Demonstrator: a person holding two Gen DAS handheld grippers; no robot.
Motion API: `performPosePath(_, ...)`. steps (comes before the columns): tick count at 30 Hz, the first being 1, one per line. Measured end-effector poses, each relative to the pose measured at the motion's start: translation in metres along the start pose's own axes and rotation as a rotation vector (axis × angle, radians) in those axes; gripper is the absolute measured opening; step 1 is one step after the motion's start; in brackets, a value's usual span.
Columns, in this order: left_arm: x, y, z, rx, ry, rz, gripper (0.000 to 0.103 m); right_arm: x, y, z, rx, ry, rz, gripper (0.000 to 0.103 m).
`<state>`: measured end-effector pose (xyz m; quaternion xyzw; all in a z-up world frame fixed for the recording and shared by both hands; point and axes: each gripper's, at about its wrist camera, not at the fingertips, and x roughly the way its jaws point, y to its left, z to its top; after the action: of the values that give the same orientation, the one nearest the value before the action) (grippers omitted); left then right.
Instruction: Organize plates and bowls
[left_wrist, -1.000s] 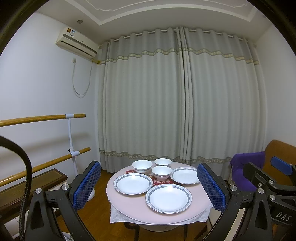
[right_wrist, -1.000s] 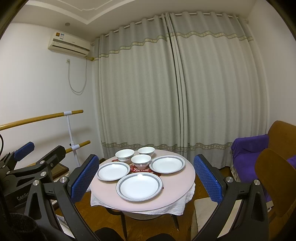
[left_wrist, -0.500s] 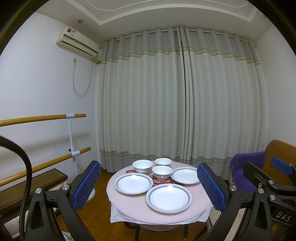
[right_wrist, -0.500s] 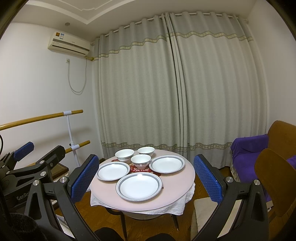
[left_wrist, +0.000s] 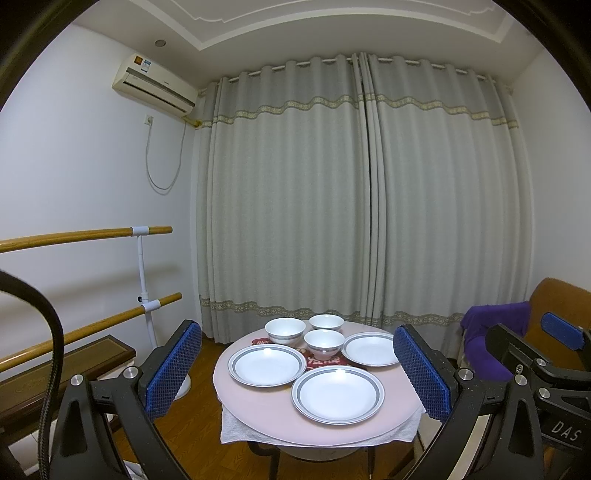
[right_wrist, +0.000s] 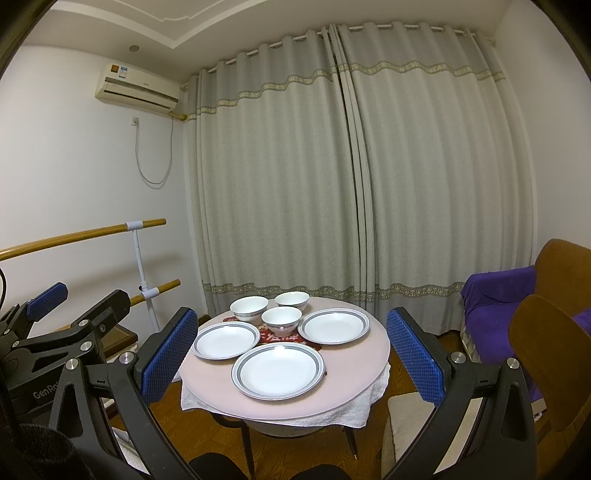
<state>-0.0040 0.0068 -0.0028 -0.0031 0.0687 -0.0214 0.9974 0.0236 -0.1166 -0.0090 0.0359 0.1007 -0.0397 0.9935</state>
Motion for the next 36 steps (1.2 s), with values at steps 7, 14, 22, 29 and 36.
performPosePath(7,0.0,0.001,0.0,0.0,-0.001,0.0,0.102,0.0,0.0,0.0,0.001,0.001,0.0,0.103)
performPosePath(14,0.001,0.001,-0.001,0.0,-0.004,0.002,0.102,0.001,0.0,0.0,0.001,0.0,0.0,0.103)
performPosePath(22,-0.001,0.001,-0.002,0.003,-0.004,0.003,0.102,0.0,-0.001,0.0,0.001,0.001,-0.001,0.103)
performPosePath(29,0.005,-0.001,0.0,0.012,0.007,0.005,0.102,0.002,-0.001,-0.002,0.004,0.005,0.0,0.103)
performPosePath(36,0.023,-0.004,0.004,0.013,0.053,-0.013,0.102,0.017,-0.007,-0.006,0.022,0.023,0.012,0.103)
